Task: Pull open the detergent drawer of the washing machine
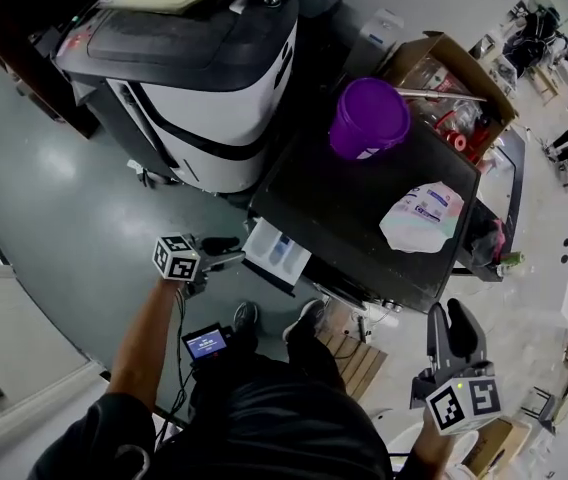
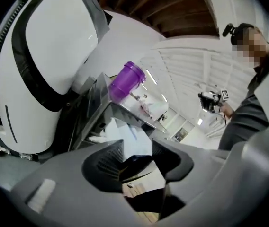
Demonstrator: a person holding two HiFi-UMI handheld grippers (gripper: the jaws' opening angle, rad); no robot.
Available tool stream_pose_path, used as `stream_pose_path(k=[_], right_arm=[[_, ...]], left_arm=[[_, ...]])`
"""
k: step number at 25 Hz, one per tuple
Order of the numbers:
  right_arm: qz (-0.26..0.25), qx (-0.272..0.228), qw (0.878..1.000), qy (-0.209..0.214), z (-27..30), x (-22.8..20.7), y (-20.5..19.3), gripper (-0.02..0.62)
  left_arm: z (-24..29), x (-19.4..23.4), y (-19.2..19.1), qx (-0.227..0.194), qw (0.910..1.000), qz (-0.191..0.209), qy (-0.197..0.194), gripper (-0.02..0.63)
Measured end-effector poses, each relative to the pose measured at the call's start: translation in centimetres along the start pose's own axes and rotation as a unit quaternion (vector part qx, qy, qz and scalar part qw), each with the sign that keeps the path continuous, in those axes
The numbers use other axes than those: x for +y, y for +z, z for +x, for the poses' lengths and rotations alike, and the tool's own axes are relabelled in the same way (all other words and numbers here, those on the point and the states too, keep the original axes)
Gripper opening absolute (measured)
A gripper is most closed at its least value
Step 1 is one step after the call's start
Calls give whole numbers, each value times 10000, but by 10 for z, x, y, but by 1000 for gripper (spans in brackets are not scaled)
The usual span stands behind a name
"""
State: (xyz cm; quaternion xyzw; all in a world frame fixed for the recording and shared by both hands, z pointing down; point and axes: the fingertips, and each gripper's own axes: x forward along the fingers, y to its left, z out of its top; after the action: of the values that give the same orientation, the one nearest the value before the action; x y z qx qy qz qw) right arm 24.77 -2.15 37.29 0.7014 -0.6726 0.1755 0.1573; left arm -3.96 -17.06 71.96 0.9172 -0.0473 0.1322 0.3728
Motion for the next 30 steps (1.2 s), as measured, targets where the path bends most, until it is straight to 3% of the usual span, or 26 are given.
stream_pose_path(k=[4, 7, 9, 10, 12, 13, 14, 15, 17, 19, 25, 30], right_arm=[[67, -105, 9998, -168, -14, 2, 2, 116], [94, -171, 9994, -279, -23, 3, 3, 117], [117, -208, 9992, -335, -28, 3, 2, 117], [130, -227, 9990, -356, -29, 3, 2, 117], [154, -248, 9988, -387, -32, 3, 1, 117], [159, -252, 9988, -385, -33, 4, 2, 117], [159, -259, 9989, -370, -32, 5, 2, 117], [157, -271, 9989, -350, -31, 6, 2, 117], [156, -298, 9990, -310, -30, 10, 3, 117], [151, -327, 9990, -266, -29, 15, 4, 117], [149, -508, 9986, -87, -21, 29, 14, 117], [164, -709, 9973, 70, -18, 39, 20, 117]], left_arm=[[0, -3, 0, 265, 9995, 117, -122, 224], [-6, -4, 8, 67, 9998, 53, -152, 179], [-10, -17, 13, 8, 9988, -4, -481, 154], [-10, -32, 5, 225, 9966, 37, -794, 63], [-4, -62, -32, 1076, 9863, 419, -1176, 64], [-2, -71, -50, 1344, 9821, 606, -1176, 71], [-3, -77, -58, 1331, 9825, 619, -1145, 136], [-7, -79, -56, 1090, 9865, 480, -1120, 183], [-21, -80, -43, 490, 9935, 206, -1003, 189], [-37, -78, -32, 190, 9965, 255, -767, 189], [-84, -81, 18, -166, 9943, 1035, -177, 190], [-117, -101, 83, -704, 9809, 1782, 339, 193]])
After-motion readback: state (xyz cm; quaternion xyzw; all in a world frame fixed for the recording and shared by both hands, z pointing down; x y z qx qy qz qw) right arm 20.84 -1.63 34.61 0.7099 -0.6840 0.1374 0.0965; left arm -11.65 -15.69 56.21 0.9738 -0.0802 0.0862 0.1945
